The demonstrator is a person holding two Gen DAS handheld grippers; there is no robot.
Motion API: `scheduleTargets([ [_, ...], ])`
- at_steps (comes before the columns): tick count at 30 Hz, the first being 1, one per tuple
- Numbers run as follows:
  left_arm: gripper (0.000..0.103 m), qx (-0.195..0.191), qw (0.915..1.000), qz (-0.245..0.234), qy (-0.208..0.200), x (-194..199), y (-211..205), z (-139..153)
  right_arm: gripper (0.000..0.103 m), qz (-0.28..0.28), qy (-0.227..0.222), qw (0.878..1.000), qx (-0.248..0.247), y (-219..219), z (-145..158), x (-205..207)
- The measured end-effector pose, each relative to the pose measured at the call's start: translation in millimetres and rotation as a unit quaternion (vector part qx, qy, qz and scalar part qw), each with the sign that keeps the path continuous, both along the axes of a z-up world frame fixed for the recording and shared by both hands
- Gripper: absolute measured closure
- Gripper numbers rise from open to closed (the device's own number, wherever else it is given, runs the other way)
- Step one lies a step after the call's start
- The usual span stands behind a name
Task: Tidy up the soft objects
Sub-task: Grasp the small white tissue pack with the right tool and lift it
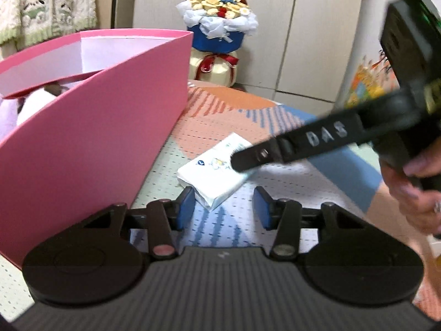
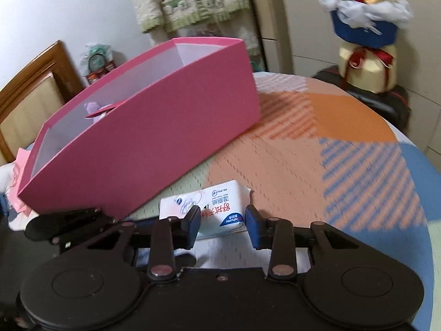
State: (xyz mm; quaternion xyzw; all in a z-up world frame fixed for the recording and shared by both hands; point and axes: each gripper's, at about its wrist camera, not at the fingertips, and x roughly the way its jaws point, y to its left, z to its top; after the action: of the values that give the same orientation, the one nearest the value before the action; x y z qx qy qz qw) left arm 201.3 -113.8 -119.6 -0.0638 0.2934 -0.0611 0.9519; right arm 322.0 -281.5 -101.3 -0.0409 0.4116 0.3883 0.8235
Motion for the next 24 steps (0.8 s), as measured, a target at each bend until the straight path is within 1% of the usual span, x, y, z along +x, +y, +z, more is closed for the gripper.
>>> scheduleTargets([
  [3,0.057,-0.010,0.9996,-0.023,-0.012,-6,1,3,0.062,-0.022,0.007,1.000,0.004,-11,-1,-10],
  [5,0.057,-0.022,0.9988,-0.043,-0.007,-7,1,4,0.062,-0.032,0.001,0.999,-0.001,-16,-2,-19],
  [8,0.057,-0.060,0.9953,-0.074,0.017,-7,5,4,0.060,-0.047,0.002,0.999,-0.004,-30,-2,-34],
  [11,0.057,-0.096,0.9889,-0.105,0.044,-4,7,4,0.059,-0.059,0.005,0.998,-0.006,-43,-3,-47],
  [14,0.056,-0.123,0.9841,-0.113,0.062,-1,10,1,0.057,-0.072,0.008,0.997,0.008,-55,-6,-54],
  [15,0.054,-0.133,0.9828,-0.109,0.067,1,11,0,0.051,-0.078,0.002,0.997,0.005,-57,-8,-57],
  [16,0.054,-0.140,0.9823,-0.103,0.069,1,12,-2,0.047,-0.079,-0.016,0.997,-0.008,-56,-10,-61],
  [17,0.054,-0.142,0.9829,-0.093,0.071,2,13,-3,0.036,-0.068,-0.049,0.996,-0.033,-52,-13,-69],
  [18,0.053,-0.142,0.9836,-0.085,0.072,3,12,-3,0.029,-0.053,-0.077,0.994,-0.057,-46,-18,-77],
  [19,0.053,-0.143,0.9839,-0.080,0.071,3,12,-3,0.027,-0.039,-0.101,0.991,-0.076,-39,-23,-84],
  [20,0.052,-0.144,0.9845,-0.072,0.069,3,12,-3,0.022,-0.031,-0.118,0.989,-0.084,-35,-26,-90],
  [21,0.052,-0.139,0.9861,-0.064,0.065,3,10,-2,0.021,-0.025,-0.127,0.988,-0.080,-31,-28,-94],
  [23,0.052,-0.115,0.9901,-0.054,0.059,6,4,-1,0.020,-0.025,-0.123,0.990,-0.065,-25,-29,-94],
  [24,0.052,-0.104,0.9918,-0.048,0.056,7,1,-2,0.020,-0.027,-0.127,0.989,-0.069,-21,-30,-93],
])
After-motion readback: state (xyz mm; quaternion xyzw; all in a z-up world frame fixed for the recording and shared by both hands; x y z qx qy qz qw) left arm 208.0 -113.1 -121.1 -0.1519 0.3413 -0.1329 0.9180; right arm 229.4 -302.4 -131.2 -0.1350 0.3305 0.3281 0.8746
